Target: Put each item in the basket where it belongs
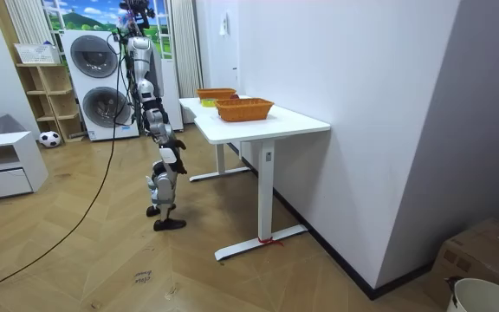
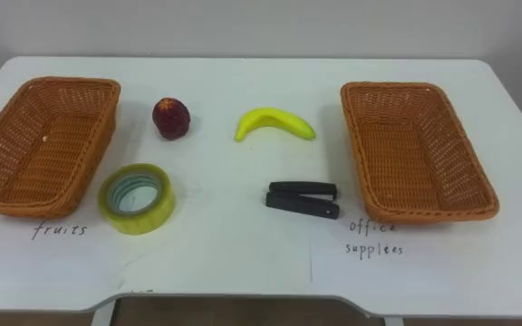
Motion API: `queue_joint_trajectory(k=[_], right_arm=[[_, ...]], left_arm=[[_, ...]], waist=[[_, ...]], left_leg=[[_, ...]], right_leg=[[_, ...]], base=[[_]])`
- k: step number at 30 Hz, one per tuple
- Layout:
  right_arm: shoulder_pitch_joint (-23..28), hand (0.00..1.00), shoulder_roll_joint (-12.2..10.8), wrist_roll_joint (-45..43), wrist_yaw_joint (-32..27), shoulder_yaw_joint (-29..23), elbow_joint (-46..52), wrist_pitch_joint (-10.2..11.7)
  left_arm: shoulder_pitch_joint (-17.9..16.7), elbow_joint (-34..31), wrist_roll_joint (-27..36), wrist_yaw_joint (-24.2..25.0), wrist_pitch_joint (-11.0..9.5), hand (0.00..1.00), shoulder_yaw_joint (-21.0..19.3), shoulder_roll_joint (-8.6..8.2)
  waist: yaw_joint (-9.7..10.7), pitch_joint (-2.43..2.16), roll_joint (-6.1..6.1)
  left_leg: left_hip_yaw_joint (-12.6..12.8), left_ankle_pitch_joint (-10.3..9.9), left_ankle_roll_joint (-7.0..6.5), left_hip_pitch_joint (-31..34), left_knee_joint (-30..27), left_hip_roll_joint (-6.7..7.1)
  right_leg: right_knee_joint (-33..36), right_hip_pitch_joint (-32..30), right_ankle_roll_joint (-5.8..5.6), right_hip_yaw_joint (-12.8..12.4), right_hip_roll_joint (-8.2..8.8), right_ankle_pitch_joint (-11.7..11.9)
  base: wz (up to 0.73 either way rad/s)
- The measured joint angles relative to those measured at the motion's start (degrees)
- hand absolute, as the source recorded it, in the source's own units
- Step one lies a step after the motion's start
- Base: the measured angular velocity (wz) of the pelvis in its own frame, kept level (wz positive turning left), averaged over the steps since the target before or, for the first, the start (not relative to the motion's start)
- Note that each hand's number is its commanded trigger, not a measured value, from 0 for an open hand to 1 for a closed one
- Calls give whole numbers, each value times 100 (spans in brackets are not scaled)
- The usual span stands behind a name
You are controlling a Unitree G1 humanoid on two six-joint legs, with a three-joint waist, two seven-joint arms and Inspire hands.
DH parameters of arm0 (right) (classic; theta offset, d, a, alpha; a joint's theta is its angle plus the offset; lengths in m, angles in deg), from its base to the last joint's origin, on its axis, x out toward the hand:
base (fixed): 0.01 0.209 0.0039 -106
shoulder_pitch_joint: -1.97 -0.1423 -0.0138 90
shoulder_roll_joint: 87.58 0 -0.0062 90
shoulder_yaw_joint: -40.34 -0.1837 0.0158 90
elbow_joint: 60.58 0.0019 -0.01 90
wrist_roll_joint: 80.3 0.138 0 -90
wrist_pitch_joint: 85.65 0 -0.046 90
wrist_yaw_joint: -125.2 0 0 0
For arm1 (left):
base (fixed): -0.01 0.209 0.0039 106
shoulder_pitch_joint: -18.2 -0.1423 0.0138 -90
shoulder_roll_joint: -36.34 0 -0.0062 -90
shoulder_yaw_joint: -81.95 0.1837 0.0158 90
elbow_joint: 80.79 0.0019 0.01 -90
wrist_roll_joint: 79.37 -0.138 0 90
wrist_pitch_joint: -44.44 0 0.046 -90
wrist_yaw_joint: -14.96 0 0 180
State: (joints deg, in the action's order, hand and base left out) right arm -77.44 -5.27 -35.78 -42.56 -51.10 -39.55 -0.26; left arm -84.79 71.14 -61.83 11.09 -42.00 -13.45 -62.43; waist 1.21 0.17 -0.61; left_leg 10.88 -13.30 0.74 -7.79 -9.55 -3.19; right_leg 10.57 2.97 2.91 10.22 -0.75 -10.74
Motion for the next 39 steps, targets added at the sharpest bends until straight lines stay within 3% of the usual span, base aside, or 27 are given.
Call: queue_joint_trajectory(k=[8,13,19,24,26,30,33,36,39], right_arm=[[6,0,-4,27,27,15,-27,153],[10,0,-38,68,4,8,-115,147],[8,0,-50,346,-178,-22,-147,151],[13,0,-45,514,-585,-643,203,181],[4,0,-9,521,-860,-958,636,230],[204,0,8,592,-1336,-1389,1680,426],[511,0,21,819,-1834,-1672,2984,509],[514,0,23,935,-2618,-2126,3758,681],[555,0,28,595,-3224,-2191,4183,704]], left_arm=[[24,-11,-359,-295,-156,0,8,-4],[10,-10,-353,-370,-159,0,5,-5],[-22,-9,-352,-477,-234,0,2,22],[-50,-9,-349,-473,-374,0,-10,37],[-62,-28,-355,-474,-404,0,-28,58],[-245,-304,-478,-476,-466,0,-144,70],[-495,-696,-471,-535,-537,0,-234,74],[-662,-680,-467,-636,-563,0,-402,82],[-653,-668,-475,-673,-561,0,-520,65]], waist=[[29,6,-30],[44,25,8],[44,0,120],[103,13,148],[182,-2,170],[247,13,192],[325,-4,213],[353,-11,236],[357,-7,260]], left_leg=[[134,0,0,-36,13,-5],[147,0,0,-41,18,-5],[135,0,0,-81,19,-3],[135,0,0,-85,20,-1],[137,0,0,-98,20,0],[144,0,0,-105,20,1],[146,0,0,-104,27,4],[148,0,0,-146,28,9],[153,0,0,-148,33,12]], right_leg=[[5,2,-2,-71,-8,2],[2,1,-3,-84,-11,0],[9,7,-6,-177,-22,-3],[11,-2,-10,-226,-32,-1],[12,6,-12,-243,-34,1],[16,-1,-13,-261,-37,3],[1,-11,-15,-298,-41,0],[10,-5,-15,-369,-44,0],[5,-11,-16,-381,-45,-1]], base=[[-4],[0],[-6],[-3],[0],[-3],[-6],[-15],[-3]])
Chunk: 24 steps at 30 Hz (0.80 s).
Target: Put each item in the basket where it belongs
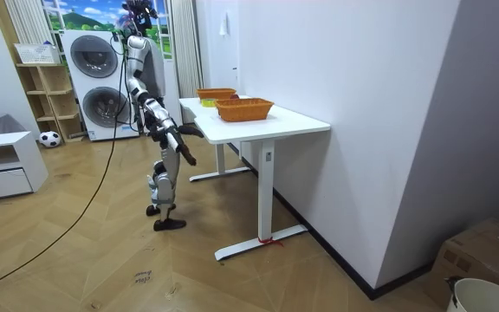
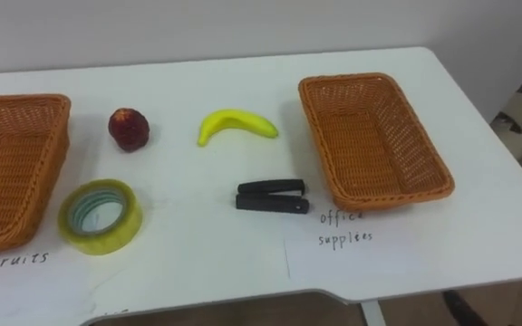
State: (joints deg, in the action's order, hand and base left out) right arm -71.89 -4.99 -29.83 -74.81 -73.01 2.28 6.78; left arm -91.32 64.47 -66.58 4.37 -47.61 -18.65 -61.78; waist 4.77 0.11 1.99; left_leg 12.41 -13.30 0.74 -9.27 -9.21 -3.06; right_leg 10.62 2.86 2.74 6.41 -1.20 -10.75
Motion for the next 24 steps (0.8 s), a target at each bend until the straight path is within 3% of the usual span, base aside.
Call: queue_joint_trajectory(k=[4,8,12,15,20,24], right_arm=[[89,0,-18,-791,-872,-45,593,-16],[134,0,-15,-828,-1544,-228,1603,7],[44,0,167,-869,-2125,-630,2390,346],[-113,0,263,-1339,-2613,-783,2722,393],[-166,0,265,-2111,-2820,-777,3116,425],[-167,0,265,-2209,-2870,-771,3453,421]], left_arm=[[-35,-1,-241,-1,17,0,-160,-40],[-159,-66,-336,2,29,0,-172,-60],[-145,-133,-338,0,12,0,-199,-38],[-130,-114,-364,-1,6,0,-209,-35],[-126,-111,-569,-1,7,0,-203,-33],[-125,-113,-584,8,15,0,-198,-35]], waist=[[55,3,18],[159,-4,28],[185,-8,103],[145,-20,169],[122,-12,182],[105,-13,177]], left_leg=[[7,0,0,11,53,12],[13,1,-1,94,60,28],[12,1,-1,94,60,39],[0,1,-1,78,62,41],[8,1,-2,93,62,46],[6,1,-2,128,68,50]], right_leg=[[12,-18,-12,4,1,-4],[33,-128,-30,-9,4,-4],[1,-85,-39,7,6,2],[23,-92,-40,-10,-6,1],[28,-100,-44,-19,-12,3],[40,-167,-46,-20,-5,3]], base=[[0],[-4],[4],[-4],[-1],[0]])
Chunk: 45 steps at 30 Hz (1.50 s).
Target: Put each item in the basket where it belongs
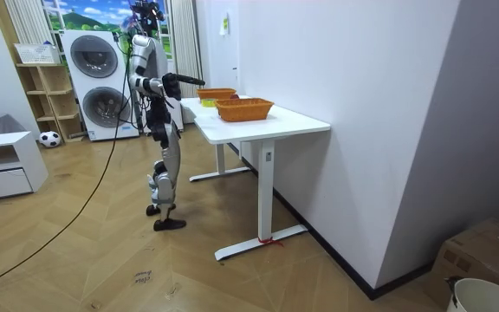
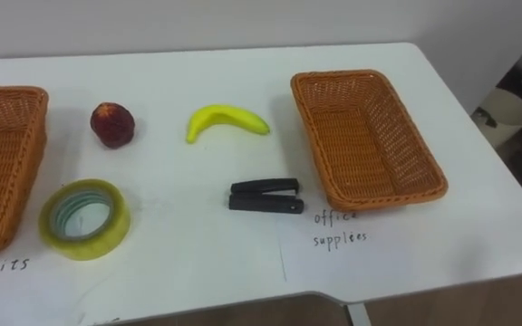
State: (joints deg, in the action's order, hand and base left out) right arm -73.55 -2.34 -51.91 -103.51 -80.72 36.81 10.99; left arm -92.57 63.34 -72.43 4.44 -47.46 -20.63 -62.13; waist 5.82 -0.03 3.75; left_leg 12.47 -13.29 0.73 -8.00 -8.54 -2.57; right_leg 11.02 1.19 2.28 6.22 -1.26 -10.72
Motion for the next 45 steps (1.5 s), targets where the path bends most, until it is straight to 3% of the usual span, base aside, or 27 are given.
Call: queue_joint_trajectory(k=[3,6,14,22,29,32,38,45], right_arm=[[-56,0,19,0,-74,-5,426,-2],[-214,0,222,-2,-132,-3,590,2],[-491,0,316,-441,-107,73,822,-2],[-1082,0,785,-545,306,136,1117,-31],[-1448,0,824,-610,1088,534,1451,-49],[-1514,0,825,-639,1300,580,1483,-51],[-1936,0,832,-654,1669,792,1482,-65],[-2060,0,888,-665,2081,1251,1481,-198]], left_arm=[[1,69,29,1,6,0,-32,6],[29,194,36,-2,-3,0,-63,40],[138,561,-19,-8,33,0,-48,103],[155,614,-83,-7,77,0,42,133],[223,769,-541,-2,155,0,56,143],[246,787,-541,-2,159,0,53,143],[275,810,-799,-3,236,0,51,100],[279,841,-931,-6,293,0,157,97]], waist=[[10,12,-12],[5,10,4],[-147,32,159],[-149,39,156],[-186,40,126],[-307,38,123],[-325,38,109],[-485,10,113]], left_leg=[[6,0,0,27,7,0],[-3,1,-1,13,5,0],[-47,0,-1,45,5,-3],[-171,0,-1,53,5,-8],[-160,0,-1,-45,3,-38],[-161,0,-1,-61,3,-46],[-169,1,-1,-10,-21,-57],[-189,1,0,-34,-20,-65]], right_leg=[[-8,-23,-1,12,-1,0],[-12,-10,-3,18,-4,2],[-24,-12,-4,76,4,3],[-25,69,-5,179,11,5],[-28,170,9,179,15,13],[-21,179,15,183,9,17],[-22,173,37,237,11,30],[-17,203,48,284,12,40]], base=[[0],[1],[2],[7],[0],[0],[7],[3]])
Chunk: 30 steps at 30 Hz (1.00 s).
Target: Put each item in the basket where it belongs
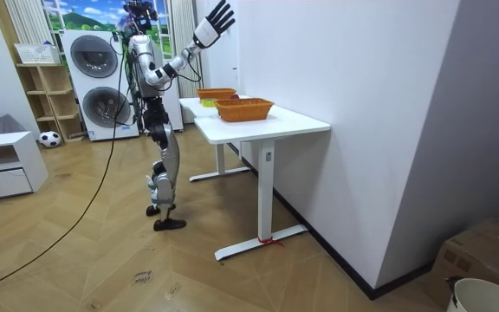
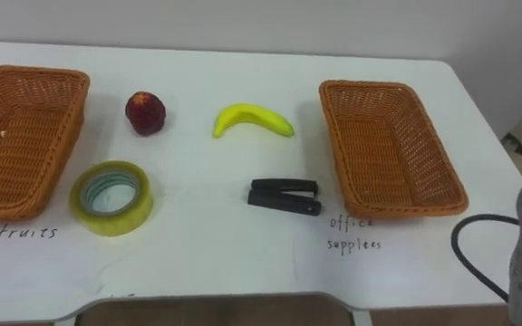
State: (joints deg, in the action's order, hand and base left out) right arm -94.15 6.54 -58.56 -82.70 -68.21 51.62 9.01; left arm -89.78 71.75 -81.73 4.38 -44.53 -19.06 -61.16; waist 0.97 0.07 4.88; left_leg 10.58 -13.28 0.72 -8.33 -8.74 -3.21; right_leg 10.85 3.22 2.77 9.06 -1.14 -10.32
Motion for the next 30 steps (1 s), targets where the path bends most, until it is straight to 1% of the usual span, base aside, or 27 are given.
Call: queue_joint_trajectory(k=[2,5,7,8,11,13,14,16,19,22,25,28,30], right_arm=[[-1,0,2,-1,227,136,0,-106],[-1,0,9,-71,520,184,0,-183],[-1,0,34,-265,674,189,1,-208],[-1,0,68,-413,793,205,0,-234],[-2,0,142,-672,1097,251,2,-236],[-2,0,174,-717,1256,320,2,-236],[-2,0,189,-873,1362,371,2,-257],[-2,0,192,-1093,1541,394,3,-332],[-2,0,195,-1187,1862,511,3,-375],[-2,0,198,-1302,2213,626,2,-497],[-2,0,209,-1376,2504,633,2,-601],[-2,0,329,-1615,2753,851,2,-614],[-2,0,459,-1829,3038,1029,2,-696]], left_arm=[[-1,2,0,0,42,0,-1,1],[18,-5,-47,1,51,0,-9,5],[22,-30,-72,14,52,0,-7,4],[27,-32,-96,29,55,0,-6,4],[56,-36,-122,96,71,0,-4,4],[57,-30,-122,111,72,0,-2,2],[56,-27,-152,112,85,0,-5,3],[59,-27,-211,126,114,0,-13,4],[64,-28,-226,234,150,0,-10,7],[107,-29,-231,342,168,0,-5,10],[192,-33,-230,480,202,0,3,31],[207,-55,-229,600,251,0,6,104],[240,-55,-229,648,259,0,11,150]], waist=[[-23,-1,3],[-83,-2,13],[-105,-1,23],[-108,-2,35],[-129,2,61],[-145,-4,73],[-144,-8,81],[-156,-16,94],[-200,-19,102],[-214,-20,109],[-282,-18,111],[-300,-19,127],[-300,-18,142]], left_leg=[[-36,0,0,-3,0,-1],[-49,0,0,-3,-1,-4],[-67,0,0,0,-1,-5],[-117,0,0,0,-3,-3],[-132,0,1,15,-3,-2],[-131,0,1,15,-4,0],[-132,0,1,18,-7,1],[-136,0,1,18,-7,2],[-139,0,1,15,-11,1],[-147,0,1,19,-23,0],[-151,0,0,27,-36,0],[-164,0,1,60,-45,-2],[-160,0,1,92,-45,-3]], right_leg=[[-4,19,0,53,5,0],[-9,34,0,91,8,0],[-20,46,0,120,11,0],[-23,55,0,129,13,0],[-30,54,0,132,13,0],[-34,53,0,127,14,-1],[-34,51,0,125,14,-1],[-34,50,0,120,15,-1],[-33,50,0,110,12,0],[-31,50,0,110,12,0],[-32,54,0,120,16,0],[-33,24,2,122,13,1],[-24,-26,8,123,13,4]], base=[[9],[5],[6],[7],[4],[0],[0],[0],[0],[0],[0],[0],[0]])
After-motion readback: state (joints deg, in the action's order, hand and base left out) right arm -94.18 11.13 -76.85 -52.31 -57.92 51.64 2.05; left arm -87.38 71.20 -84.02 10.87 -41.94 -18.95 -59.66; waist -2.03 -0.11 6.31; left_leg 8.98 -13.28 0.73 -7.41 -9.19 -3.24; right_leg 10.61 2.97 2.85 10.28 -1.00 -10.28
